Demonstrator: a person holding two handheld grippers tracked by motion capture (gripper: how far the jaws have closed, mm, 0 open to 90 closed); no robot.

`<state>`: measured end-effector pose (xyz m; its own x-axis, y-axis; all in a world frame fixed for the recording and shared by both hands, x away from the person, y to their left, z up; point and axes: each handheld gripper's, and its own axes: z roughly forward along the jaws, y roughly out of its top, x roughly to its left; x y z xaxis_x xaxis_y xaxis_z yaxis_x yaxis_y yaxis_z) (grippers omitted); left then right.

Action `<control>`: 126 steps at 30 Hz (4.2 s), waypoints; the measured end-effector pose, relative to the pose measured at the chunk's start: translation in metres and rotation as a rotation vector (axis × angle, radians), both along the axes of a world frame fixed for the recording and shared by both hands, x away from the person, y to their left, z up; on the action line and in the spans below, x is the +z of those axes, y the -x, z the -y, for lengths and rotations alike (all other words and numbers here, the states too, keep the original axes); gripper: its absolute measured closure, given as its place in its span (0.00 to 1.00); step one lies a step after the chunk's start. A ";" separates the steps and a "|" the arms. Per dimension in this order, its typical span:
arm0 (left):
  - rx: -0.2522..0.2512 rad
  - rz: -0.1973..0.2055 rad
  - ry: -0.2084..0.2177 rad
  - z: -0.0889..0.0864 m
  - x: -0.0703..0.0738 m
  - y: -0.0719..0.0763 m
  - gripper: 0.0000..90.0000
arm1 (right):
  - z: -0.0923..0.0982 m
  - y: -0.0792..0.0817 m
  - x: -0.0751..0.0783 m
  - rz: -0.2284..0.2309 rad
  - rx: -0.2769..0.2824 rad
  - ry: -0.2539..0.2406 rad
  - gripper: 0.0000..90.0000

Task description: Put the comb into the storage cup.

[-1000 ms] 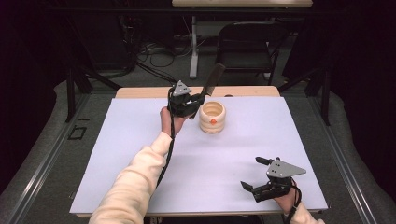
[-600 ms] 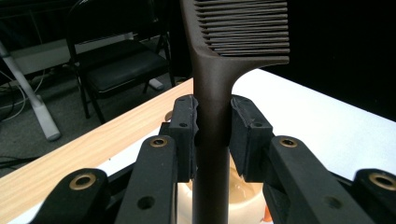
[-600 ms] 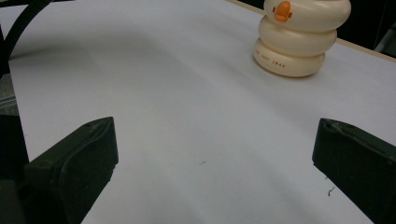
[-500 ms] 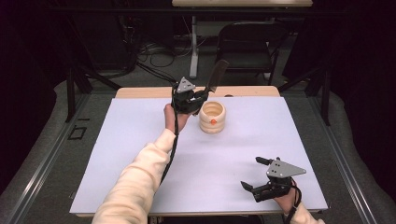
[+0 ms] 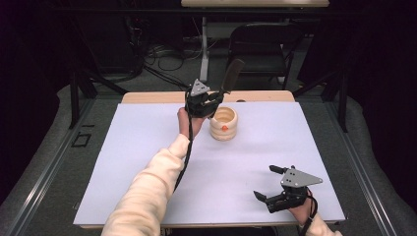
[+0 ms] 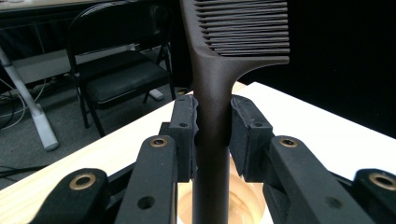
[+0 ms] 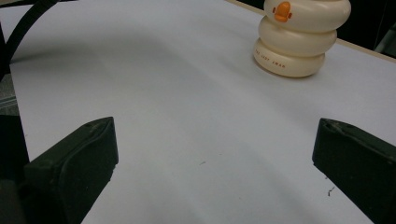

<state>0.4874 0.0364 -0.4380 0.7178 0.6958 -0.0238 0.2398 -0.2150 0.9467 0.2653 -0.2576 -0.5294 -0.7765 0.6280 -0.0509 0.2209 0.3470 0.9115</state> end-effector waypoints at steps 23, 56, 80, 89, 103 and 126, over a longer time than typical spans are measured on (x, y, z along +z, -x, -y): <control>0.024 0.030 0.054 0.017 -0.010 -0.007 0.81 | 0.000 0.000 0.000 0.001 0.004 0.000 0.00; 0.048 -0.028 0.130 0.019 -0.044 -0.020 0.81 | 0.000 0.000 0.001 0.004 0.007 0.004 0.00; 0.040 -0.075 0.099 0.020 -0.055 -0.023 0.81 | 0.000 0.000 0.001 0.003 0.007 0.004 0.00; 0.040 -0.090 0.082 0.021 -0.058 -0.023 0.81 | 0.000 0.000 0.001 0.003 0.007 0.004 0.00; 0.034 -0.095 0.028 0.023 -0.063 -0.022 0.81 | 0.000 0.000 0.001 0.002 0.006 0.004 0.00; 0.036 -0.109 -0.015 0.026 -0.065 -0.021 0.80 | 0.000 0.000 0.001 0.005 0.002 0.003 0.00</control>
<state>0.5080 0.0106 -0.5032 0.6859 0.7222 -0.0897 0.3493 -0.2186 0.9111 0.2649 -0.2581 -0.5286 -0.7778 0.6260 -0.0568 0.2156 0.3505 0.9114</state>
